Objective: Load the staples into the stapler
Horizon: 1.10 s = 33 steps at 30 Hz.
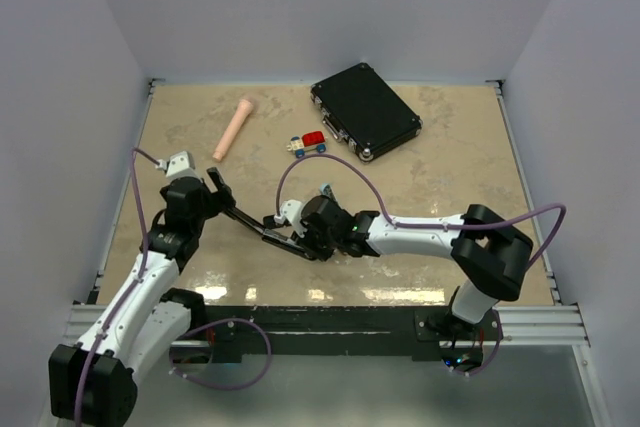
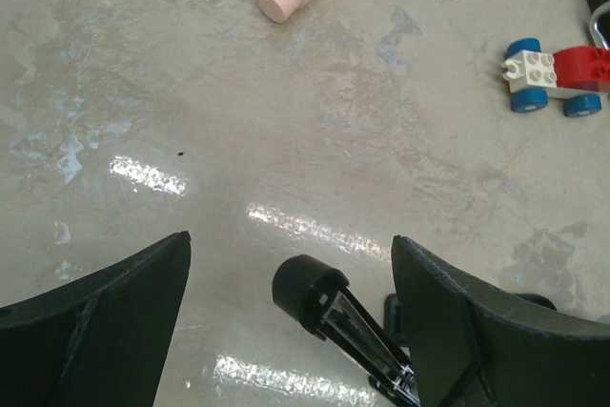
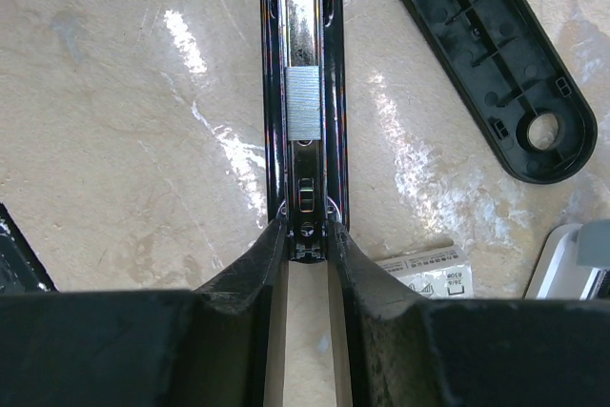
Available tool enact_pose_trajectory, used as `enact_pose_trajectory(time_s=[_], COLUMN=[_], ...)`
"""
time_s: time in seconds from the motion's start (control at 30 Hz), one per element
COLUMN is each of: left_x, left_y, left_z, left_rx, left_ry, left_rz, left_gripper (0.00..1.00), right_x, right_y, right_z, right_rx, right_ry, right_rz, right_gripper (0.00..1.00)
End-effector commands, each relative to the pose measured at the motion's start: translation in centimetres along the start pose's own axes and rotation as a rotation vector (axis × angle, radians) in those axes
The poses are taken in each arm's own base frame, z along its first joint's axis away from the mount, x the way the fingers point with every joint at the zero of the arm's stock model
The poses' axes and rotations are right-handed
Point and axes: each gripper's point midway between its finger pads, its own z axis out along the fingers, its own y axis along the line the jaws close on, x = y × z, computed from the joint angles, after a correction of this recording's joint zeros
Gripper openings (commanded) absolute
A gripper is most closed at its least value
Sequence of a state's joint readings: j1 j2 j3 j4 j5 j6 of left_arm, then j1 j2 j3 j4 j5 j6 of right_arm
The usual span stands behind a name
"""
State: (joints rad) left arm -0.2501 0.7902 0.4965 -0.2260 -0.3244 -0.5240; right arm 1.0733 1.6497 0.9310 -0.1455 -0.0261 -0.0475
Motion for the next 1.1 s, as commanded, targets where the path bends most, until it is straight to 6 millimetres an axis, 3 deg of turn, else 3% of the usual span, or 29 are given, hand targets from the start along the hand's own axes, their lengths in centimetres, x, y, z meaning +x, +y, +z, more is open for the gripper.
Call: enact_pose_trajectory(time_s=[0.0,0.2,0.47,0.7,0.9,1.07], left_x=[-0.3,0.8,1.4,0.7,0.8,1.6], left_y=[0.8,-2.0,-1.9,-2.8,-6.0,-9.6], left_z=[1.1,1.9,2.2,1.5,-0.2,-3.1], left_rx=[0.041,0.223,0.236,0.311,0.514,0.709], left_ry=[-0.002,0.035,0.025,-0.016,-0.009,0.012], left_rz=[-0.118,-0.166,-0.145,-0.067,-0.035,-0.008], left_gripper=[0.91,0.91,0.82,0.56,0.35,0.31], right_x=[-4.0,-4.1,-4.5,-4.6,-5.6,-6.7], right_y=[0.0,0.1,0.2,0.2,-0.1,-0.4], right_z=[0.3,0.7,1.0,1.2,0.9,1.1], right_rx=[-0.010,-0.018,-0.027,-0.023,-0.006,0.006], right_ry=[-0.116,-0.126,-0.145,-0.147,-0.199,-0.255], right_rz=[-0.027,-0.041,-0.041,-0.041,-0.019,-0.004], right_gripper=[0.04,0.02,0.00,0.00,0.00,0.00])
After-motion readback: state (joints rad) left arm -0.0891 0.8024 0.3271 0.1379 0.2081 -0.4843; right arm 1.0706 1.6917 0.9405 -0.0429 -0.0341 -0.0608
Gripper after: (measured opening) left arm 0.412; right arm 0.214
